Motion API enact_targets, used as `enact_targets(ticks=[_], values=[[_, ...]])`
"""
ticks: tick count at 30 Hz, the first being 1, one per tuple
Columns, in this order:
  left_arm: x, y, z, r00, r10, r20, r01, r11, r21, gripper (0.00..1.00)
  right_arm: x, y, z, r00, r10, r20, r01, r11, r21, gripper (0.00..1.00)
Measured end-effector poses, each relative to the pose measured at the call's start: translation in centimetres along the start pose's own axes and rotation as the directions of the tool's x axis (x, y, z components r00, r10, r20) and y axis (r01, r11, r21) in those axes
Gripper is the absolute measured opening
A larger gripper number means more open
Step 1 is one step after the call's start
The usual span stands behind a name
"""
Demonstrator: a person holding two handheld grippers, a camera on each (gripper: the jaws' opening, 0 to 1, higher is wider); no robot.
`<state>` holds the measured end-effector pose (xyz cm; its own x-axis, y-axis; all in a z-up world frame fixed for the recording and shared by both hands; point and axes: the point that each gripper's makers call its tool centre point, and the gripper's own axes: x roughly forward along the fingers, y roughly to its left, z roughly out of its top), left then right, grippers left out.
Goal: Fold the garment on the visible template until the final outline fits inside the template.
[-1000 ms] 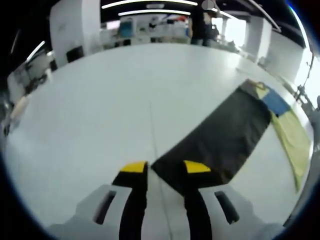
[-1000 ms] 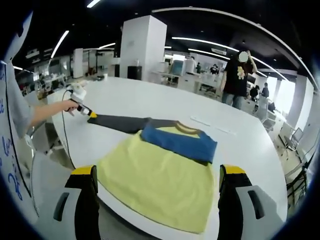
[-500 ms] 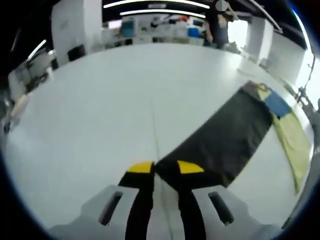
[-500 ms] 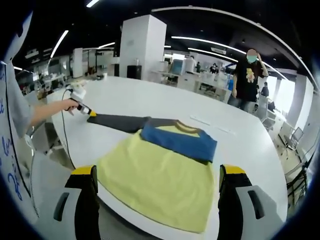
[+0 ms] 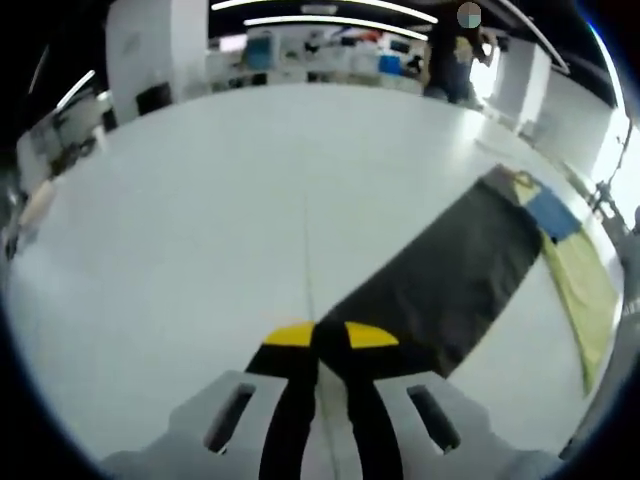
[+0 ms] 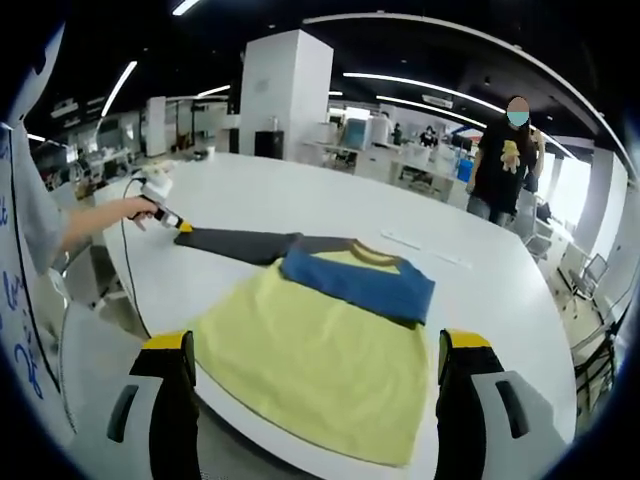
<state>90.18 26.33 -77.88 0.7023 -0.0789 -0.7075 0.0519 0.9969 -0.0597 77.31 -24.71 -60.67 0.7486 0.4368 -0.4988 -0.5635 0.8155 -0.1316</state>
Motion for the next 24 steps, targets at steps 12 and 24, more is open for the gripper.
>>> enact_targets(ticks=[12,24], values=[[-0.1,-0.1,0.1,1.0,0.011,-0.002,-0.011,1.0,0.011,0.05,-0.1,-0.2,-0.1,1.0,-0.009,-0.002,0.009,1.0,0.003,1.0],[0.4,-0.5,0.5,0.999,0.03,-0.011,-0.03,0.999,-0.02,0.0,-0.5,-1.1,-0.4,1.0,-0.021,0.004,0.021,1.0,0.012,1.0]])
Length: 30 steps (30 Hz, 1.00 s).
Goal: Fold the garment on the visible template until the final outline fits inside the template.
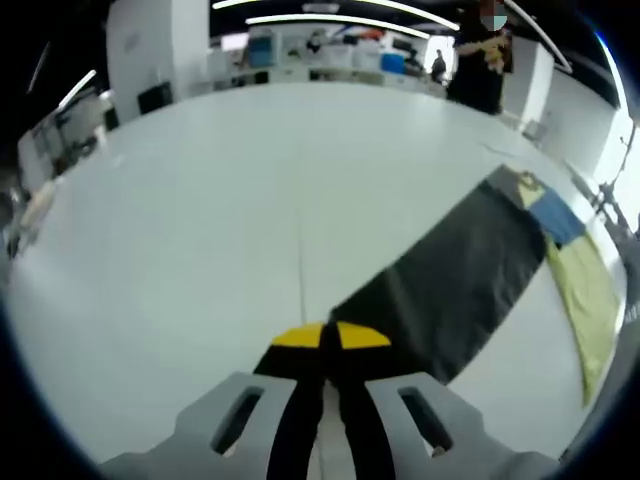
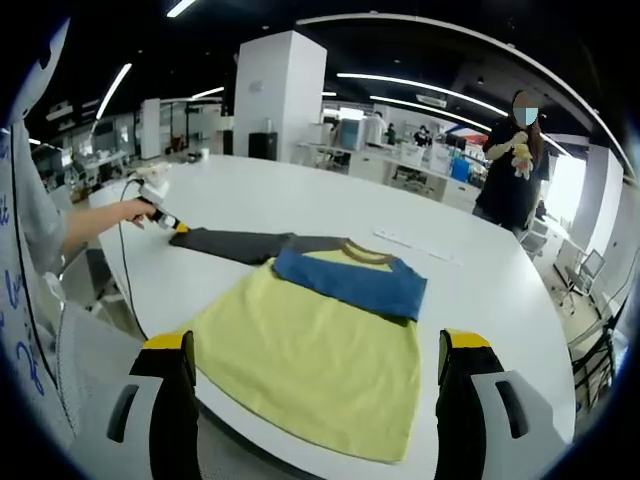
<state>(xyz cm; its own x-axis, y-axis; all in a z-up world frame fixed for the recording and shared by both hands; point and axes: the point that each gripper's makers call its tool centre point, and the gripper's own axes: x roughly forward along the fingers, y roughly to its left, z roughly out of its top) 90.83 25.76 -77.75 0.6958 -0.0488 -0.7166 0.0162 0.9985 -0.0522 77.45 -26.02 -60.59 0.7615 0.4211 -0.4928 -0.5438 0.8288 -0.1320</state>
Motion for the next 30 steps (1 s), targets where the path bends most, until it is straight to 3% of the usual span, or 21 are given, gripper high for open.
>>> enact_targets(ticks=[4,11,20,30], values=[[-0.1,-0.1,0.3,1.0,0.021,-0.009,-0.021,1.0,0.007,0.0,-0.5,-0.7,0.2,1.0,-0.013,0.018,0.013,1.0,0.01,1.0],[-1.5,-1.2,2.9,0.999,0.009,0.047,-0.009,1.0,-0.005,0.0,-0.6,-0.9,0.1,0.999,-0.01,0.031,0.01,1.0,0.017,1.0],[-2.8,-4.1,5.5,0.995,-0.034,0.09,0.035,0.999,-0.015,0.0,-1.1,-1.4,0.2,0.998,-0.006,0.059,0.005,1.0,0.017,1.0],[-4.2,-7.9,9.7,0.985,-0.072,0.159,0.068,0.997,0.032,0.0,-1.6,-1.7,0.5,0.996,0.008,0.09,-0.009,1.0,0.01,1.0]])
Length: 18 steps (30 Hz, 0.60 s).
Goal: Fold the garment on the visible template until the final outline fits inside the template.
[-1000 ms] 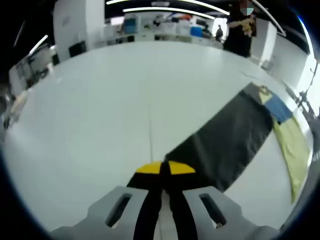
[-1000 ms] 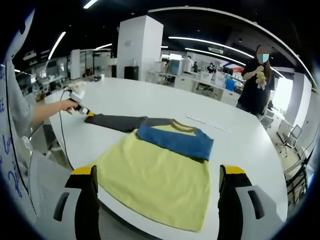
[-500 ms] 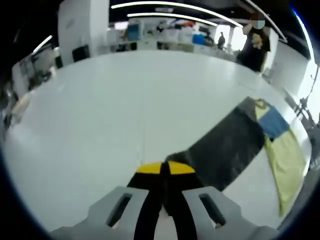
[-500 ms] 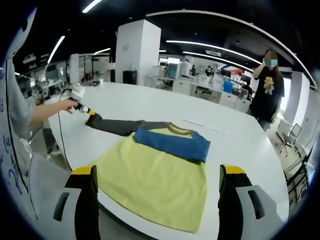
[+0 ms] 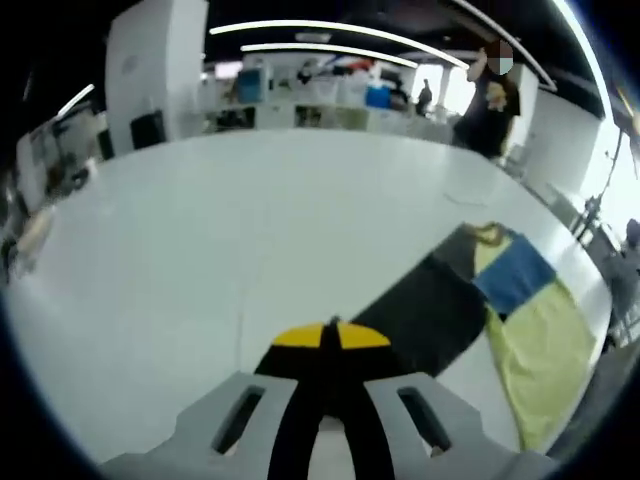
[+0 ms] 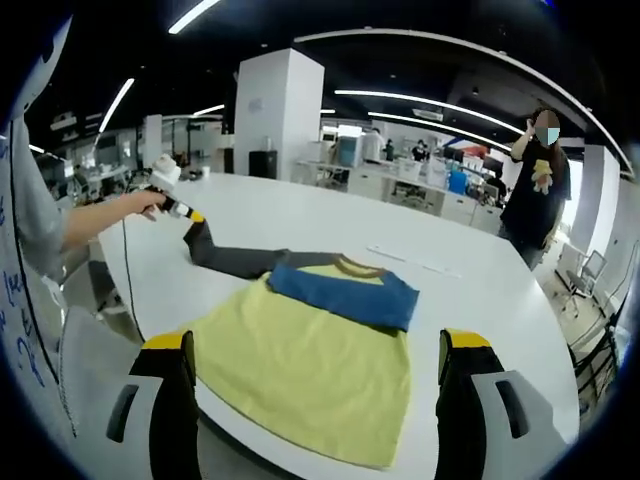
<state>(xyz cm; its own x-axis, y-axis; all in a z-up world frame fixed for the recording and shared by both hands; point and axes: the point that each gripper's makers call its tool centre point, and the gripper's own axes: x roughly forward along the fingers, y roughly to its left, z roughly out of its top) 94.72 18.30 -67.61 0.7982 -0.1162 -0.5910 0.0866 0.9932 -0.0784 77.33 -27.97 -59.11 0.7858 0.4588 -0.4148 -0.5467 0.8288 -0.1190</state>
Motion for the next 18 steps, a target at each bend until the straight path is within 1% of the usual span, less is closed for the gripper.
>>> enact_targets(ticks=[4,9,18], values=[[-0.1,-1.4,1.3,1.0,-0.013,0.018,0.013,1.0,0.013,0.0,-0.4,-0.4,0.3,1.0,0.0,0.02,0.001,1.0,-0.006,1.0],[-0.1,-3.5,2.8,0.999,-0.031,0.038,0.029,0.999,0.035,0.0,-0.8,-0.9,0.2,1.0,-0.01,0.03,0.01,1.0,-0.011,1.0],[-0.3,-6.8,4.6,0.997,-0.056,0.058,0.052,0.996,0.069,0.0,-1.6,-1.2,0.3,0.999,0.01,0.051,-0.01,1.0,-0.014,1.0]])
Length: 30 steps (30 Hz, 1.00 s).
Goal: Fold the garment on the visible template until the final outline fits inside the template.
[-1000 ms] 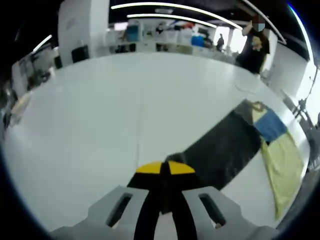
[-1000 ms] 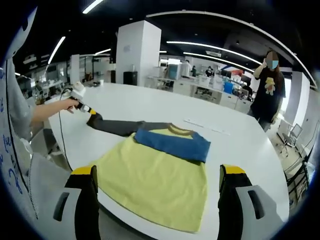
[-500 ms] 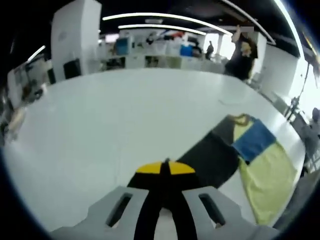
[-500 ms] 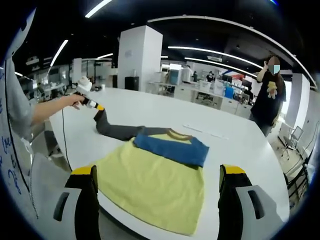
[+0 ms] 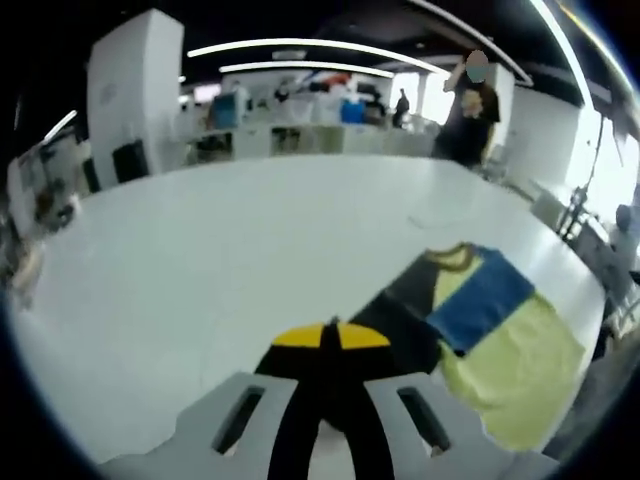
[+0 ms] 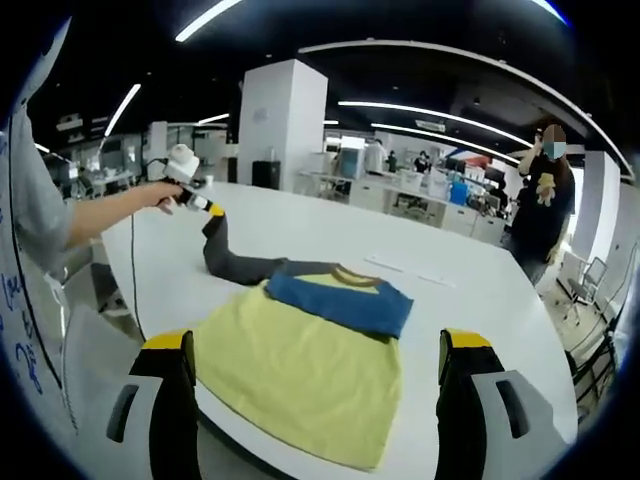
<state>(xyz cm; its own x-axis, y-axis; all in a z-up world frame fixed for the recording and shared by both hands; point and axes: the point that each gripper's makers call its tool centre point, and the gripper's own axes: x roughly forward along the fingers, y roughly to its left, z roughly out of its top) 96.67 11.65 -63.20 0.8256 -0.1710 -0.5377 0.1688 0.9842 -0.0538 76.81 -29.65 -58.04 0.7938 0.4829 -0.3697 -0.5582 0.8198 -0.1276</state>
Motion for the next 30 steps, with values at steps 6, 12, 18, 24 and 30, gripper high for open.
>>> enact_targets(ticks=[6,12,18,24,30], values=[[0.0,-1.4,1.0,1.0,-0.013,0.012,0.012,1.0,0.01,0.0,-0.4,-0.2,0.3,1.0,0.008,0.019,-0.008,1.0,-0.004,1.0],[-0.2,-3.0,2.2,0.999,-0.022,0.024,0.021,0.999,0.028,0.0,-0.7,-0.1,0.1,0.999,0.024,0.026,-0.024,1.0,-0.004,1.0],[0.1,-5.1,3.1,0.999,-0.04,0.03,0.038,0.998,0.048,0.0,-0.9,-0.3,0.3,0.999,0.03,0.039,-0.03,1.0,-0.007,1.0],[0.8,-7.0,3.9,0.998,-0.058,0.036,0.056,0.997,0.059,0.0,-1.4,-0.5,0.4,0.998,0.037,0.048,-0.037,0.999,-0.015,1.0],[1.4,-9.2,4.6,0.996,-0.075,0.041,0.072,0.995,0.071,0.0,-1.7,-0.5,-0.1,0.997,0.061,0.043,-0.06,0.998,-0.017,1.0]])
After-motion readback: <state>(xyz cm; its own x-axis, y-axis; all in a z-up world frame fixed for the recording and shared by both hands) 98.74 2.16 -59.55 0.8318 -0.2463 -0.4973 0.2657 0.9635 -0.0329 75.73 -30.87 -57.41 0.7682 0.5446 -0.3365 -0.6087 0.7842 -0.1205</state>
